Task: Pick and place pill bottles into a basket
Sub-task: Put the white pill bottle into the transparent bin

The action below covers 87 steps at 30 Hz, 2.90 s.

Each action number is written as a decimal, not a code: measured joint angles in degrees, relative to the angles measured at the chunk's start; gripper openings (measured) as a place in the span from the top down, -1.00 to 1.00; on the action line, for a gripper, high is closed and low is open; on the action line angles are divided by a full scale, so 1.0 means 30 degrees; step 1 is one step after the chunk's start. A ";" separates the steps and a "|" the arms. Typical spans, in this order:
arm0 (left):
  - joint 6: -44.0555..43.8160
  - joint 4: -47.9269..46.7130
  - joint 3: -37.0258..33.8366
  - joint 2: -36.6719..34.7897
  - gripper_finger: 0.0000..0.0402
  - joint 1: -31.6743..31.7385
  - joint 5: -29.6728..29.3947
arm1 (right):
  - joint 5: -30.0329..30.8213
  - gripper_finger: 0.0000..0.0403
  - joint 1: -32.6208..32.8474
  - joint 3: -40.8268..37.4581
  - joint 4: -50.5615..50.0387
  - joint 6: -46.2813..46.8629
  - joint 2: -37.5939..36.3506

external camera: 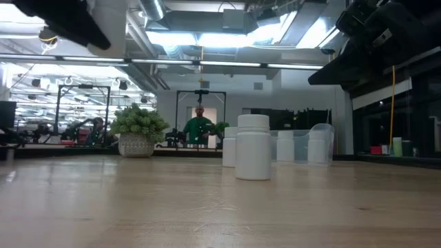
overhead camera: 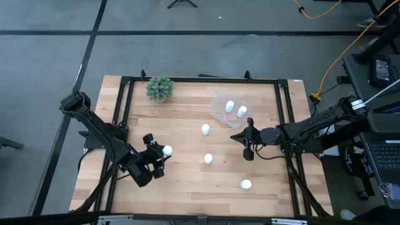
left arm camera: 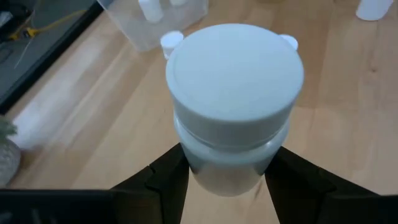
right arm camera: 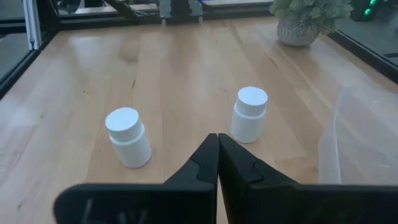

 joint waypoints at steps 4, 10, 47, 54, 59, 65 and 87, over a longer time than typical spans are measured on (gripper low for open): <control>0.2031 0.1094 -0.0285 -0.0202 0.11 0.0735 -0.0063 | -0.0004 0.95 -0.0321 -0.0007 0.0462 -0.0908 0.0000; 0.5093 0.6739 -0.3141 -0.0533 0.11 0.2824 0.3025 | -0.0005 0.95 -0.1116 -0.0007 0.0865 -0.2005 0.0000; 1.7423 1.3421 -0.6951 -0.4569 0.12 1.4961 1.3939 | -0.5305 0.71 -0.6542 0.7051 -0.5360 -0.5016 0.0737; 1.8652 1.5006 -0.6900 -0.3666 0.12 1.6090 1.6050 | -0.5369 0.41 -0.7111 0.8995 -0.5667 -0.5472 0.3899; 1.9389 1.4443 -0.6181 -0.2270 0.12 1.6715 1.6413 | -0.5369 0.24 -0.7280 1.1059 -0.6629 -0.5483 0.6098; 2.1265 1.4026 -0.4877 -0.0919 0.12 1.7149 1.7415 | -0.5369 0.02 -0.7280 1.3854 -0.8809 -0.5497 0.8037; 2.2430 1.3797 -0.3891 -0.0614 0.12 1.7879 1.7362 | -0.6370 -0.30 -0.7265 2.0523 -1.3661 -0.6040 1.2732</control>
